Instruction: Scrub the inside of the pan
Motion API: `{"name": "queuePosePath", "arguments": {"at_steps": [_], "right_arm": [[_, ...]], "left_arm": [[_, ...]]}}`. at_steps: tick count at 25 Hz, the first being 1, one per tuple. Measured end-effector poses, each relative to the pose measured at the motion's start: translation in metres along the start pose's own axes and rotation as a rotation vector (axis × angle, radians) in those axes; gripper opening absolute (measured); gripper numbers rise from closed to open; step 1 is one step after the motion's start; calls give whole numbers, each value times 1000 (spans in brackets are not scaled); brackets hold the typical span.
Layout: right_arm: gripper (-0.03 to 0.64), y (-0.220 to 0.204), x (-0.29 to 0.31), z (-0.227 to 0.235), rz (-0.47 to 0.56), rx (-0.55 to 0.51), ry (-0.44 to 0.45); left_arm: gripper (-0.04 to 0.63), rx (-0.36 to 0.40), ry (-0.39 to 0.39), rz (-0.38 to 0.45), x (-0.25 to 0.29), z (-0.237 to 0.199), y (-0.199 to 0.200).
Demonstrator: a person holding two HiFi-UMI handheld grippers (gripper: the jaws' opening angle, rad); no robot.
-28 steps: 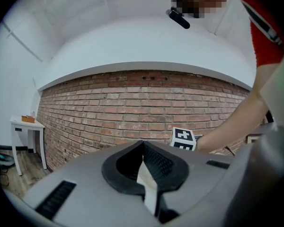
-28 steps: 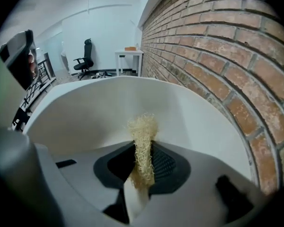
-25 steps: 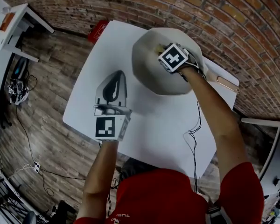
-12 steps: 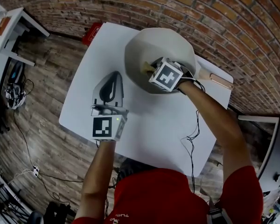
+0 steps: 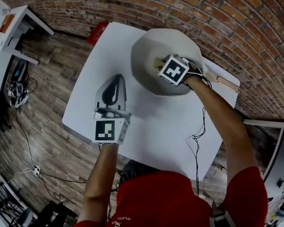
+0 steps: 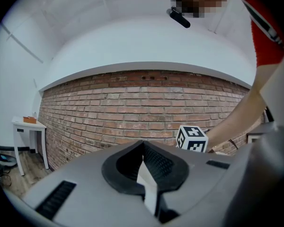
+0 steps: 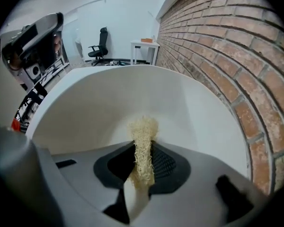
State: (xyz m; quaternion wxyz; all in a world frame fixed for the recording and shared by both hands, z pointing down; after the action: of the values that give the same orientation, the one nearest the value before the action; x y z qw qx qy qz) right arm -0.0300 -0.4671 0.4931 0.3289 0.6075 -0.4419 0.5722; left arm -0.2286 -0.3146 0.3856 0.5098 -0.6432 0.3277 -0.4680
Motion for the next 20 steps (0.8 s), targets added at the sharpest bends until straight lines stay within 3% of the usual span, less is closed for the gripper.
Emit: {"name": "queuePosePath", "arguments": {"at_steps": [9,13,20], "right_arm": [[87,-9,-1,50,5,107,-71],[87,-15,-15,37,9,44,-42],[87,-16,-32,-28,10,-117,108]], "left_arm": [[14,12,2,-13,1,1,-3],[14,12,-1,-25,1,5,-4],[14,10,-19,-12,4,12,0]]}}
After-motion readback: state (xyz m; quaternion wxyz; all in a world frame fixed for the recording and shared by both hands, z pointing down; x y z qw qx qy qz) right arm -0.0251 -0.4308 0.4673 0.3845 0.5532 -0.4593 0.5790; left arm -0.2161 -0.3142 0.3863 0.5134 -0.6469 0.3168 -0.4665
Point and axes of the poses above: the fingertips, and each gripper's own axes: x forward along the fingers, z to its right, y out of its top, the point moved 9 cm from there along -x, backward along the fingers, and after that the axes turned 13 degrees about -z, right-handed, at the moved point
